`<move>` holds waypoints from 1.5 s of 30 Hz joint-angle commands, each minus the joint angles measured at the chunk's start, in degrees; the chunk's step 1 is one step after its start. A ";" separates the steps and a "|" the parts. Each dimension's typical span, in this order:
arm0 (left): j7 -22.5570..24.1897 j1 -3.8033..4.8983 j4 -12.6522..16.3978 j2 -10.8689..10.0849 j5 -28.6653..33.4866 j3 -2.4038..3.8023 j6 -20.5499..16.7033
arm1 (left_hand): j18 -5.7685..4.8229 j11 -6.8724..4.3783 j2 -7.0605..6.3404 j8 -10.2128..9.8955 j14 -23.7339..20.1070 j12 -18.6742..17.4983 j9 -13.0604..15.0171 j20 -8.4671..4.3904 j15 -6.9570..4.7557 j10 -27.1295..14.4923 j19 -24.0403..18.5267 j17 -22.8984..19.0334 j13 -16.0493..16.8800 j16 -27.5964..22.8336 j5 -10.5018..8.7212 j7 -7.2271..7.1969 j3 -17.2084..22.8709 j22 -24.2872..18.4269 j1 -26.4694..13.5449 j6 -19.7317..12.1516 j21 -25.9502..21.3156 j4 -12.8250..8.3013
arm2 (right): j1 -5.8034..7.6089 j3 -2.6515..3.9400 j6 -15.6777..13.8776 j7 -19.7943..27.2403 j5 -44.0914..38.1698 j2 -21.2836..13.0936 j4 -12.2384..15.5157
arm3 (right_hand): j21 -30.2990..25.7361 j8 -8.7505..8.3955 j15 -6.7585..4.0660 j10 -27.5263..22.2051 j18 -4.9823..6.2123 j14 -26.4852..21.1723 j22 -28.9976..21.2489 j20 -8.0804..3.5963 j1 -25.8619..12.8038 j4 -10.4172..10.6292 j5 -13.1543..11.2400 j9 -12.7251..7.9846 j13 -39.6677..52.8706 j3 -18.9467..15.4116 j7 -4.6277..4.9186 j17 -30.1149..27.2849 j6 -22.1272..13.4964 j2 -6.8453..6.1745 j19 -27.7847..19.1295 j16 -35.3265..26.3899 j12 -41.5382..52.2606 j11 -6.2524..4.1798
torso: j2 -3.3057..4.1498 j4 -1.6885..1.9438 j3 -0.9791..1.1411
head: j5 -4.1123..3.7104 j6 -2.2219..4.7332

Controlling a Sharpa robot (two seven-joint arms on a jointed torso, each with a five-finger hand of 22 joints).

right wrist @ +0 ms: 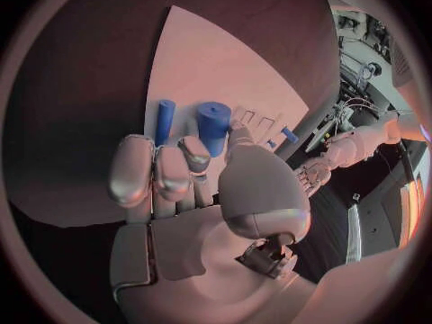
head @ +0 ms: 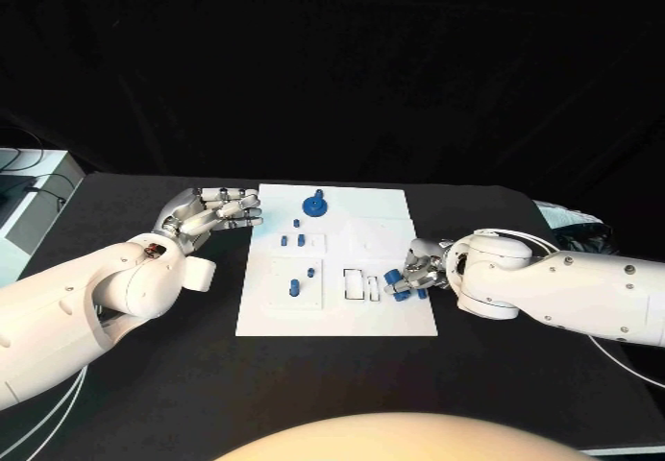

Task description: Assemble the parts on the task board

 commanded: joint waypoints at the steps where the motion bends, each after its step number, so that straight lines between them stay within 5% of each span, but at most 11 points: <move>1: 0.05 -0.05 0.06 0.09 -0.26 0.03 0.79 | 0.64 0.12 -0.24 -0.01 -0.43 -0.14 0.01 0.22 0.00 -0.42 -0.02 -0.05 -0.01 -0.21 -0.02 0.30 0.19 -0.01 0.14 -0.23 -0.20 -0.18 | -0.11 -0.09 -3.64 0.16 4.90 -0.54 0.54 | 0.30 0.06 -0.28 0.17 -0.59 0.09 8.31 -0.56 1.79 -9.64 0.41 -0.09 1.04 13.59 -0.36 0.01 0.15 1.52 1.70 -0.27 -0.40 -0.49 | -0.03 0.08 -0.01 | 0.01 -0.02; 3: 0.01 -0.06 0.02 0.10 -0.26 0.03 0.81 | 0.64 0.12 -0.24 -0.01 -0.43 -0.14 0.01 0.22 0.00 -0.42 -0.02 -0.05 -0.01 -0.21 -0.02 0.30 0.19 -0.01 0.14 -0.23 -0.20 -0.18 | 0.18 -0.06 -4.55 0.33 8.50 -1.01 1.24 | 0.52 0.31 -0.21 0.25 -0.61 0.17 8.34 -0.52 -1.22 -10.87 -0.44 0.21 1.01 19.01 -0.17 0.03 -0.01 0.14 1.65 -0.30 -0.51 -0.62 | -0.08 0.03 -0.05 | 0.07 0.02; 7: -0.05 -0.09 -0.03 0.10 -0.26 0.03 0.85 | 0.64 0.12 -0.24 -0.01 -0.43 -0.14 0.01 0.22 0.00 -0.42 -0.02 -0.05 -0.01 -0.21 -0.02 0.30 0.19 -0.01 0.14 -0.23 -0.20 -0.18 | 1.19 -0.01 -5.66 0.79 13.62 -1.39 2.57 | 0.51 0.66 -0.20 0.23 -0.59 0.11 8.31 -0.51 -2.33 -11.34 -0.42 0.63 0.98 20.36 -0.27 -0.09 0.05 0.10 1.56 -0.47 -0.59 -0.50 | -0.07 -0.05 -0.05 | 0.19 0.15; 20: -0.21 -0.14 -0.02 0.23 -0.26 0.02 0.99 | 0.71 0.14 -0.19 0.01 -0.49 -0.13 0.02 0.27 0.01 -0.47 -0.02 -0.04 -0.01 -0.20 -0.03 0.33 0.26 -0.01 0.06 -0.10 -0.22 -0.19 | 2.74 0.01 -6.69 1.69 19.23 0.97 4.61 | 0.15 0.71 -0.18 0.07 -0.54 0.08 8.23 -0.48 -2.89 -11.15 -1.30 0.62 0.81 20.02 -0.25 -0.35 0.09 0.16 1.49 -0.69 -0.98 -0.46 | -0.06 0.05 -0.20 | 0.08 0.29; 45: -0.40 -0.15 0.34 -0.03 -0.24 0.02 1.40 | 0.83 0.22 -0.25 -0.02 -0.68 -0.14 0.01 0.38 0.08 -0.68 -0.06 -0.04 -0.01 -0.21 -0.03 0.46 0.19 -0.02 -0.10 -0.17 -0.24 -0.20 | 1.76 -0.37 -7.40 0.70 15.98 7.10 -0.40 | -0.42 0.38 -0.09 -0.23 -0.48 0.03 8.12 -0.39 -2.69 -10.90 -2.95 -0.32 0.51 17.61 -0.12 -0.79 0.23 -0.01 1.40 -1.09 -1.42 -0.33 | 0.05 0.05 -0.06 | 0.93 0.16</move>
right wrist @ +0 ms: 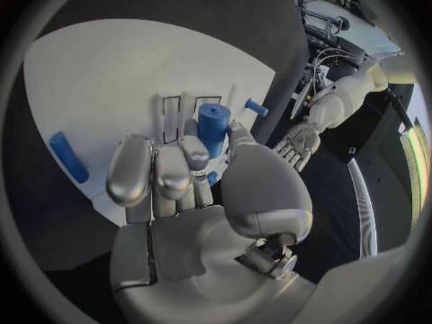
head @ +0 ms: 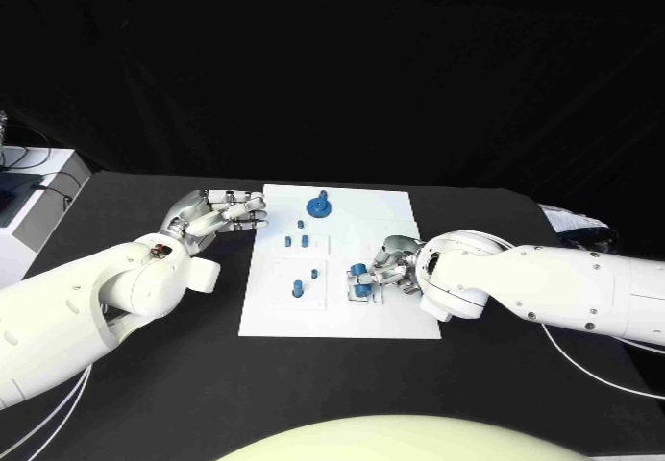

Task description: Assemble the parts on the task board

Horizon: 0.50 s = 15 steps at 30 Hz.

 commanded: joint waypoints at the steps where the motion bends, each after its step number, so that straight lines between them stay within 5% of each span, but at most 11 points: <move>1: 0.24 -0.02 0.19 -0.01 -0.14 0.03 1.08 | 0.83 0.07 -0.25 -0.02 -0.27 -0.14 0.01 0.38 0.08 -0.43 -0.06 -0.04 -0.01 -0.21 -0.03 0.25 0.19 -0.03 -0.10 0.03 -0.24 -0.19 | -0.14 -0.03 0.56 0.04 -1.43 0.19 -0.14 | -0.22 -0.33 -0.20 -0.13 -0.14 -0.05 8.10 -0.40 0.32 -11.68 -0.35 -0.01 0.49 11.29 -0.15 -0.10 0.27 0.52 1.40 -0.30 -0.30 -0.23 | 0.00 0.00 0.00 | 0.10 -0.17; 15: 0.16 -0.02 0.30 -0.18 -0.14 0.03 1.11 | 0.83 0.07 -0.25 -0.02 -0.27 -0.14 0.01 0.38 0.08 -0.43 -0.06 -0.04 -0.01 -0.21 -0.03 0.25 0.19 -0.03 -0.10 0.03 -0.24 -0.19 | -0.32 -0.12 1.58 -0.02 -1.74 0.43 -0.39 | -0.28 -0.32 -0.18 -0.22 -0.14 -0.03 8.10 -0.38 0.36 -11.44 -0.80 -0.22 0.31 10.45 -0.11 -0.05 0.32 0.67 1.41 -0.31 -0.44 -0.20 | 0.01 -0.02 0.01 | 0.26 -0.43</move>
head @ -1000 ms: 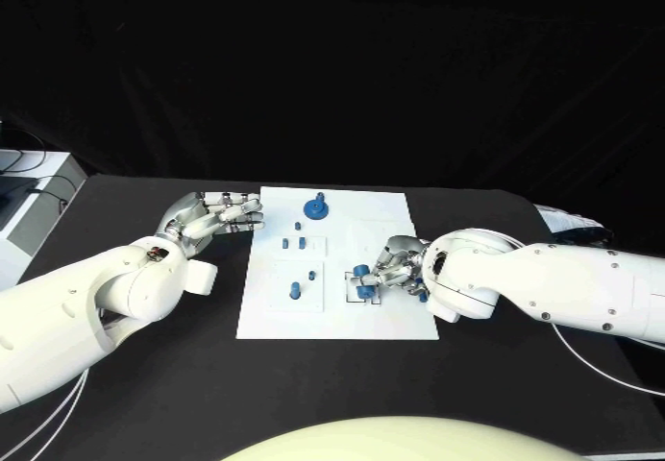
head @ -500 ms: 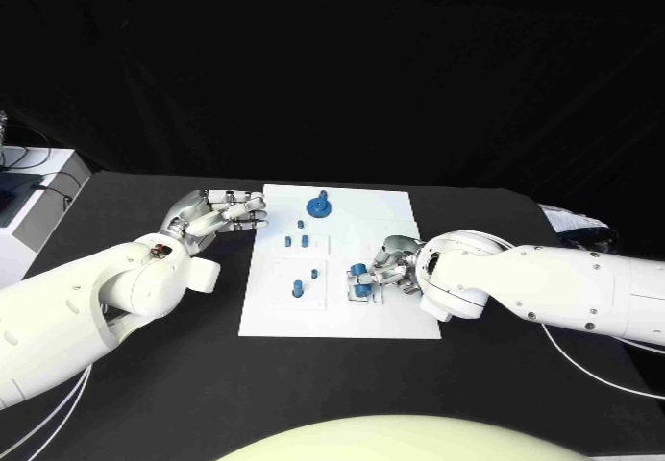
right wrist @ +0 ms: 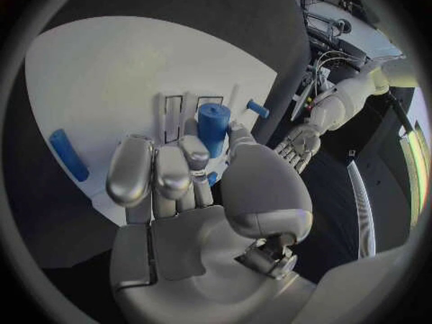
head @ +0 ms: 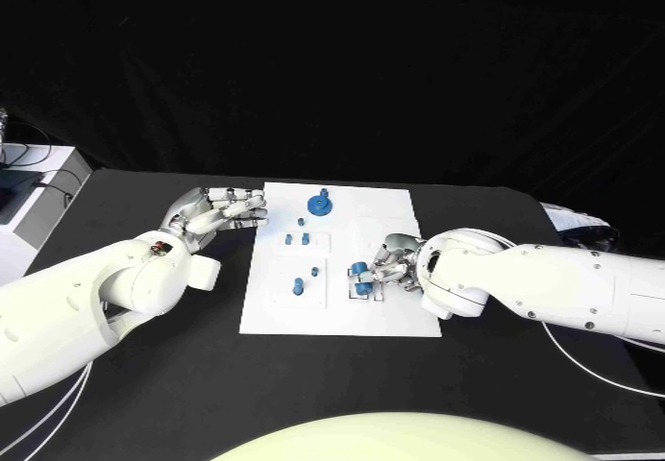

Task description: Assemble the parts on the task board

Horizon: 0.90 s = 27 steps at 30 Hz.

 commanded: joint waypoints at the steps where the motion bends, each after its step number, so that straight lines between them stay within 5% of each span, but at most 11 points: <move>1: 0.26 -0.01 0.20 0.00 -0.13 0.03 0.94 | 0.83 0.07 -0.25 -0.02 -0.28 -0.14 0.01 0.38 0.08 -0.44 -0.06 -0.04 -0.01 -0.21 -0.03 0.25 0.19 -0.03 -0.10 0.03 -0.24 -0.19 | -0.21 -0.12 1.36 0.02 -0.77 0.26 -0.16 | -0.28 -0.33 -0.20 -0.29 -0.13 -0.05 8.11 -0.38 0.33 -11.06 -0.25 -0.08 0.33 10.70 -0.12 0.00 0.31 0.65 1.41 -0.20 -0.22 -0.31 | -0.02 0.05 0.02 | 0.05 -0.03; 5: 0.24 -0.01 0.23 -0.07 -0.13 0.03 0.92 | 0.91 0.12 -0.21 -0.02 -0.40 -0.14 0.01 0.44 0.13 -0.53 -0.07 -0.04 -0.01 -0.21 -0.02 0.25 0.10 -0.03 -0.12 0.00 -0.23 -0.16 | -0.24 -0.14 1.66 -0.02 -0.91 0.40 -0.40 | -0.36 -0.26 -0.16 -0.32 -0.12 -0.05 8.09 -0.36 -0.34 -10.55 -0.39 -0.10 0.26 9.83 -0.09 -0.04 0.38 0.25 1.40 -0.25 -0.27 -0.27 | -0.03 0.11 -0.01 | 0.06 -0.20; 7: 0.23 -0.01 0.24 -0.10 -0.13 0.03 0.92 | 0.91 0.12 -0.21 -0.02 -0.40 -0.14 0.01 0.44 0.13 -0.53 -0.07 -0.04 -0.01 -0.21 -0.02 0.25 0.10 -0.03 -0.12 0.00 -0.23 -0.16 | -0.27 -0.15 1.68 -0.04 -1.07 0.46 -0.50 | -0.47 -0.21 -0.10 -0.38 -0.10 -0.06 8.07 -0.34 -0.89 -10.19 2.16 -0.08 0.17 7.79 -0.03 -0.06 0.44 -0.10 1.37 -0.29 -0.42 -0.24 | -0.02 0.11 -0.02 | 0.12 -0.22; 13: 0.21 -0.01 0.24 -0.15 -0.13 0.03 0.90 | 0.94 0.12 -0.19 -0.01 -0.41 -0.13 0.01 0.45 0.13 -0.54 -0.06 -0.03 0.00 -0.20 -0.02 0.26 0.07 -0.03 -0.14 -0.02 -0.23 -0.13 | -0.40 -0.17 1.31 -0.02 -1.27 0.55 -0.55 | -0.56 -0.39 0.05 -0.55 -0.03 -0.06 8.07 -0.17 -1.15 -8.38 -1.83 -0.42 -0.16 1.46 0.20 0.04 0.46 0.15 1.39 -0.32 -0.78 0.00 | -0.03 0.02 0.02 | 0.22 -0.33; 18: 0.16 -0.01 0.25 -0.16 -0.13 0.03 0.90 | 0.96 0.13 -0.16 -0.02 -0.44 -0.13 0.01 0.47 0.14 -0.57 -0.07 -0.03 0.00 -0.20 -0.02 0.29 0.04 -0.03 -0.19 -0.06 -0.24 -0.08 | -0.46 -0.18 1.08 0.05 -1.31 0.57 -0.39 | -0.47 -0.45 0.09 -0.57 -0.01 -0.07 8.10 -0.11 -1.22 -6.21 -2.25 -0.61 -0.31 -2.52 0.24 0.21 0.46 -0.23 1.40 -0.29 -0.80 0.05 | -0.02 0.03 0.01 | 0.30 -0.37; 27: 0.10 -0.01 0.22 -0.13 -0.13 0.03 0.93 | 0.96 0.13 -0.16 -0.02 -0.44 -0.13 0.01 0.47 0.14 -0.57 -0.07 -0.03 0.00 -0.20 -0.02 0.29 0.04 -0.03 -0.19 -0.06 -0.24 -0.08 | -0.55 -0.18 0.69 0.15 -1.35 0.48 -0.02 | -0.41 -0.45 0.07 -0.63 -0.02 -0.08 8.11 -0.09 -1.11 -3.26 -4.36 -0.79 -0.50 -3.65 0.27 0.35 0.47 -1.39 1.40 -0.37 -0.83 0.13 | -0.05 -0.01 0.04 | 0.44 -0.40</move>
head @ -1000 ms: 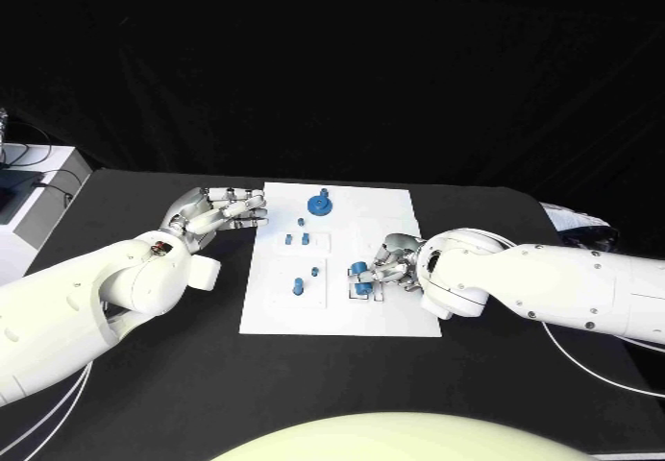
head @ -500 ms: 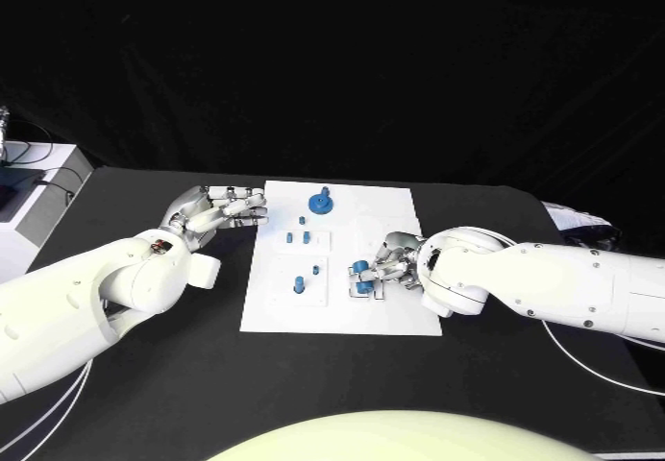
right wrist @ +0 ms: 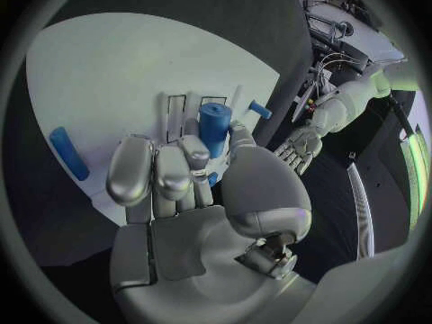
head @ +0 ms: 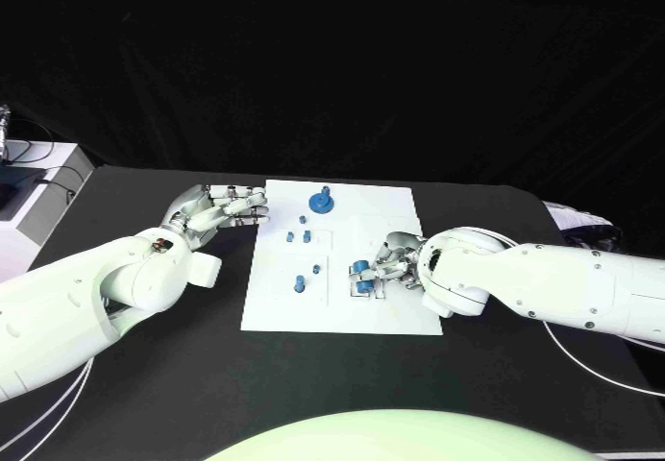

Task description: Assemble the parts on the task board

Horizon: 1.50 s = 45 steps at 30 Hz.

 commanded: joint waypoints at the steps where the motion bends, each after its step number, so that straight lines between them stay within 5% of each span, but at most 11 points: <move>1: 0.25 -0.01 0.13 0.06 -0.12 0.03 0.86 | 0.97 -0.07 -0.14 -0.01 -0.52 -0.13 0.01 0.49 0.18 -0.43 -0.12 -0.04 0.00 -0.21 -0.02 0.25 0.00 -0.05 -0.19 -0.09 -0.27 0.01 | -0.32 -0.17 0.61 0.26 -0.42 0.19 0.37 | -0.05 -0.36 0.01 -0.43 -0.01 -0.15 8.13 -0.09 0.08 0.89 -0.25 -0.10 -0.08 0.24 0.08 0.16 0.27 -1.06 1.41 -0.31 -0.09 0.07 | -0.01 -0.03 0.02 | 0.09 0.01; 23: 0.21 -0.01 0.11 -0.04 -0.12 0.03 0.70 | 1.02 -0.04 -0.13 -0.02 -0.57 -0.13 0.01 0.57 0.19 -0.47 -0.23 -0.05 0.00 -0.22 -0.01 0.35 -0.05 -0.05 -0.14 -0.16 -0.29 0.07 | -0.42 -0.17 -0.18 0.47 -0.77 -0.30 1.07 | 0.07 -0.25 -0.01 -0.43 -0.03 -0.13 8.15 -0.11 -0.06 1.50 -0.34 -0.06 -0.15 0.30 0.04 0.32 0.30 -1.42 1.41 -0.28 -0.13 0.06 | 0.05 -0.04 0.03 | 0.35 -0.19; 28: 0.19 -0.01 0.13 -0.01 -0.12 0.03 0.68 | 1.02 0.02 -0.15 -0.02 -0.70 -0.14 0.00 0.58 0.23 -0.61 -0.25 -0.06 0.00 -0.22 -0.04 0.45 -0.08 -0.06 -0.16 -0.38 -0.30 0.09 | -0.42 -0.17 -1.81 0.94 -0.78 -0.18 0.73 | -0.84 -0.45 0.10 -1.27 0.07 -0.22 7.97 0.03 -0.63 5.33 -4.51 -0.25 -1.76 1.51 0.25 -0.23 -0.23 -3.71 1.22 -1.01 -2.60 0.30 | -0.01 -0.01 -0.01 | 0.23 -0.18; 30: 0.18 -0.01 0.13 -0.02 -0.12 0.03 0.67 | 1.03 0.04 -0.15 -0.01 -0.76 -0.13 0.01 0.60 0.26 -0.67 -0.27 -0.05 0.00 -0.22 -0.01 0.49 -0.09 -0.06 -0.16 -0.43 -0.30 0.10 | -0.43 -0.17 -2.28 1.09 -0.78 -0.16 0.69 | -1.12 -0.71 0.19 -1.86 0.10 -0.24 7.94 0.13 -1.34 6.36 -4.39 -0.51 -3.18 -2.16 0.40 -0.27 -0.53 -3.22 1.17 -1.24 -4.58 0.46 | 0.02 0.01 0.00 | 0.21 -0.17; 33: 0.16 -0.01 0.14 -0.07 -0.12 0.03 0.61 | 1.03 0.05 -0.13 -0.01 -0.76 -0.12 0.01 0.60 0.25 -0.67 -0.28 -0.05 0.00 -0.21 -0.01 0.49 -0.08 -0.06 -0.16 -0.44 -0.30 0.10 | -0.43 -0.17 -2.74 1.26 -0.80 -0.16 0.74 | -1.15 -0.85 0.25 -2.05 0.11 -0.20 7.95 0.14 -1.73 9.75 -6.95 -0.81 -3.63 -1.95 0.52 -0.06 -0.56 -5.06 1.21 -1.37 -4.52 0.44 | 0.03 0.00 0.01 | 0.11 -0.10; 40: 0.17 -0.01 0.23 -0.15 -0.12 0.03 0.59 | 1.03 0.05 -0.13 0.00 -0.83 -0.13 0.02 0.62 0.28 -0.72 -0.32 -0.05 0.00 -0.22 -0.02 0.49 -0.08 -0.06 -0.12 -0.44 -0.32 0.08 | -0.43 -0.17 -2.56 1.57 -1.40 -0.53 1.36 | -0.83 -0.81 0.23 -2.00 0.09 -0.15 8.02 0.14 -6.45 10.23 -10.21 -0.97 -3.79 -0.87 0.47 0.32 -0.39 -6.23 1.28 -1.27 -4.17 0.38 | 0.06 0.05 0.04 | 0.24 -0.17; 45: 0.16 -0.01 0.24 -0.21 -0.12 0.03 0.60 | 1.03 0.05 -0.13 0.00 -0.83 -0.13 0.02 0.62 0.28 -0.72 -0.32 -0.05 0.00 -0.22 -0.02 0.49 -0.08 -0.06 -0.12 -0.44 -0.32 0.08 | -0.54 -0.17 -2.42 1.87 -1.61 -1.30 2.33 | -0.32 -0.70 0.19 -1.71 0.04 -0.06 8.14 0.11 -6.76 10.20 -9.80 -0.95 -3.57 -0.66 0.37 0.61 -0.17 -5.94 1.38 -1.06 -3.59 0.30 | 0.02 0.01 0.03 | 0.28 -0.23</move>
